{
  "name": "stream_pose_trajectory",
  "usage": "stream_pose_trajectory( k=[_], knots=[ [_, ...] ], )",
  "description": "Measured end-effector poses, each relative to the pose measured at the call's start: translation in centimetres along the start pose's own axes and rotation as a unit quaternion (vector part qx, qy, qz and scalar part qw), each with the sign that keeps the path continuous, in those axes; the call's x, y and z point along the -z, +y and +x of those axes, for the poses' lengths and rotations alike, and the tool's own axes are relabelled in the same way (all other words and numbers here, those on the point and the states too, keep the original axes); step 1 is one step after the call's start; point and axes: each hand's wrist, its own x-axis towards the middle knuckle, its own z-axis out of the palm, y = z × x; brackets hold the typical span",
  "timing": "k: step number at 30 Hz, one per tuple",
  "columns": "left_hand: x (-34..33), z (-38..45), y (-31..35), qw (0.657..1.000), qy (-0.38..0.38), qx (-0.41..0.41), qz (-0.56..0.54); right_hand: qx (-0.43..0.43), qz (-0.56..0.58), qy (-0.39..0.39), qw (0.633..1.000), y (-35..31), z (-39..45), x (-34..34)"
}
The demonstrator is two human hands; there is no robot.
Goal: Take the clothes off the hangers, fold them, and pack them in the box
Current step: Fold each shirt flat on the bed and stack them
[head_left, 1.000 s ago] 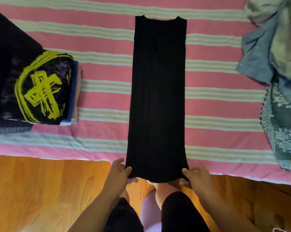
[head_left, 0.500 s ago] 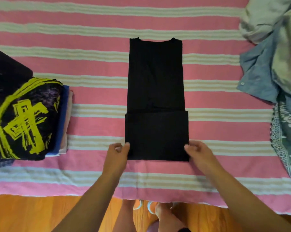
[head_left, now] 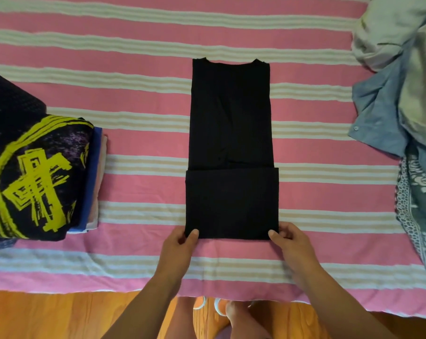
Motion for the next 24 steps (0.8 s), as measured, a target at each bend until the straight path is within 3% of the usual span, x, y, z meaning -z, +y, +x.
stream_pose_trajectory(
  k=[6, 10, 13, 15, 17, 19, 21, 24],
  knots=[
    [2.2, -2.0, -0.8, 0.995, -0.075, -0.007, 0.061, 0.045, -0.18, -0.014, 0.983, 1.9, -1.1, 0.9],
    [2.4, -5.0, -4.1, 0.972, -0.172, 0.108, 0.119, 0.031, -0.273, -0.025, 0.961, 6.3, -3.4, 3.7],
    [1.9, -5.5, -5.2, 0.975, -0.125, 0.12, 0.138, 0.01, -0.29, -0.025, 0.957, 6.8, -4.1, 3.8],
    [1.5, -4.8, -3.8, 0.987, -0.095, 0.1, 0.078, 0.089, -0.314, 0.05, 0.944, 4.9, -3.0, 3.3],
    [0.9, -3.5, -2.0, 0.994, -0.076, 0.062, 0.055, 0.221, -0.352, 0.071, 0.907, 1.4, -2.0, 2.6],
    [0.1, -1.8, -0.5, 0.996, -0.055, 0.032, 0.057, 0.332, -0.418, 0.002, 0.846, -1.7, -0.5, 1.5],
    [-0.5, -0.6, 1.0, 0.998, -0.048, 0.018, 0.041, 0.361, -0.455, -0.06, 0.812, -3.7, 1.2, 0.3],
    [-0.9, 0.6, 2.2, 0.998, -0.05, 0.01, 0.022, 0.307, -0.436, -0.072, 0.843, -6.0, 3.2, -0.5]
  ],
)
